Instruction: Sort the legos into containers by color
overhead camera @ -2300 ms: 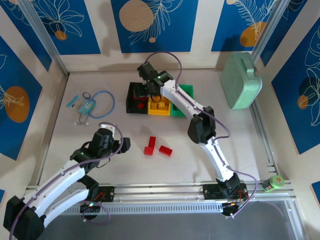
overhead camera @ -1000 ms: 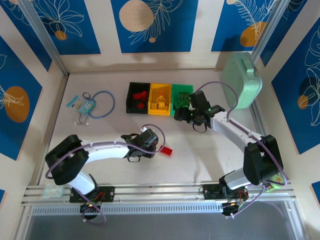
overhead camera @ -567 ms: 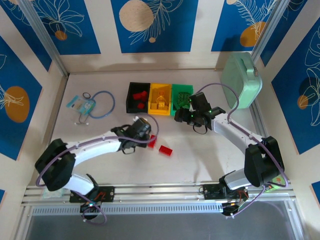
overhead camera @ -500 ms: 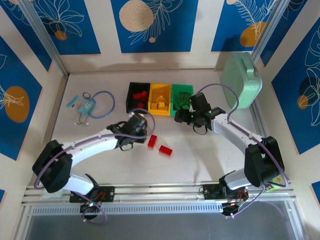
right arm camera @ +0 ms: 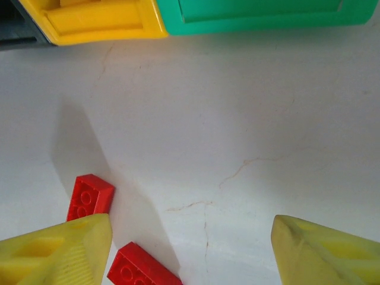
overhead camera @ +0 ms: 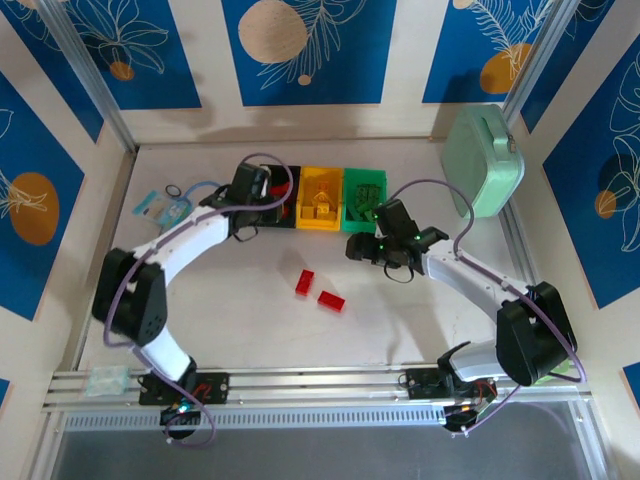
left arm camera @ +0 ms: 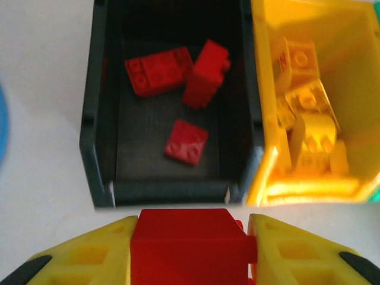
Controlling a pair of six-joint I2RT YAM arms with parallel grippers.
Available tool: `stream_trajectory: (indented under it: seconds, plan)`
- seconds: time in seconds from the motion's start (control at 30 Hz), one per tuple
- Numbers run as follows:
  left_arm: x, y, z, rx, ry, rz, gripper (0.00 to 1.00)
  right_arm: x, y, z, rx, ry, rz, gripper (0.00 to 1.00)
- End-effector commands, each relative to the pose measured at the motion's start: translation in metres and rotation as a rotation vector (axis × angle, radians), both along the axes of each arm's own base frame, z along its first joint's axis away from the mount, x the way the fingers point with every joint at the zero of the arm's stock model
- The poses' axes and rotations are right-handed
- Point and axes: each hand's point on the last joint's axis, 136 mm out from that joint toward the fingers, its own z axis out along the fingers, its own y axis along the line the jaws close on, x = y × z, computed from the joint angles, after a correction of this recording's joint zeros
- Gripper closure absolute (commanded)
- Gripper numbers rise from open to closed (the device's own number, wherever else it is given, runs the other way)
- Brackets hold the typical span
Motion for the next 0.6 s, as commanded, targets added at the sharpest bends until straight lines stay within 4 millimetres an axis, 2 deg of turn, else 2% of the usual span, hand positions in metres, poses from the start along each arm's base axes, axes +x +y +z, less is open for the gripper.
stream_trajectory:
  seconds: [0.0, 0.1, 0.13, 0.2, 0.23, 0.33, 0.43, 0.57]
  plan:
    - [0.030, 0.003, -0.006, -0.012, 0.014, -0.008, 0.62, -0.008, 0.001, 0.005, -0.003, -0.006, -0.003, 0.28]
    - [0.049, 0.000, -0.009, -0.012, 0.013, -0.001, 0.52, -0.011, 0.004, 0.005, -0.009, -0.009, 0.005, 0.29]
    - [0.053, 0.000, -0.011, -0.004, 0.020, 0.003, 0.43, -0.012, 0.006, 0.005, -0.008, -0.009, 0.006, 0.28]
    - [0.055, -0.001, -0.009, -0.002, 0.029, 0.007, 0.19, -0.014, 0.008, 0.005, -0.014, -0.009, 0.016, 0.28]
    - [0.053, -0.001, -0.008, -0.012, 0.024, 0.013, 0.12, -0.015, 0.009, 0.004, -0.021, -0.009, 0.020, 0.28]
    - [0.044, -0.001, -0.002, -0.052, -0.016, 0.016, 0.09, -0.018, 0.012, 0.002, -0.039, -0.010, 0.037, 0.28]
    - [0.027, -0.001, 0.002, -0.066, -0.036, 0.003, 0.09, -0.018, 0.016, -0.002, -0.048, -0.002, 0.047, 0.28]
    - [-0.009, -0.013, -0.004, -0.051, -0.016, -0.058, 0.11, -0.016, 0.022, -0.006, -0.054, 0.008, 0.065, 0.28]
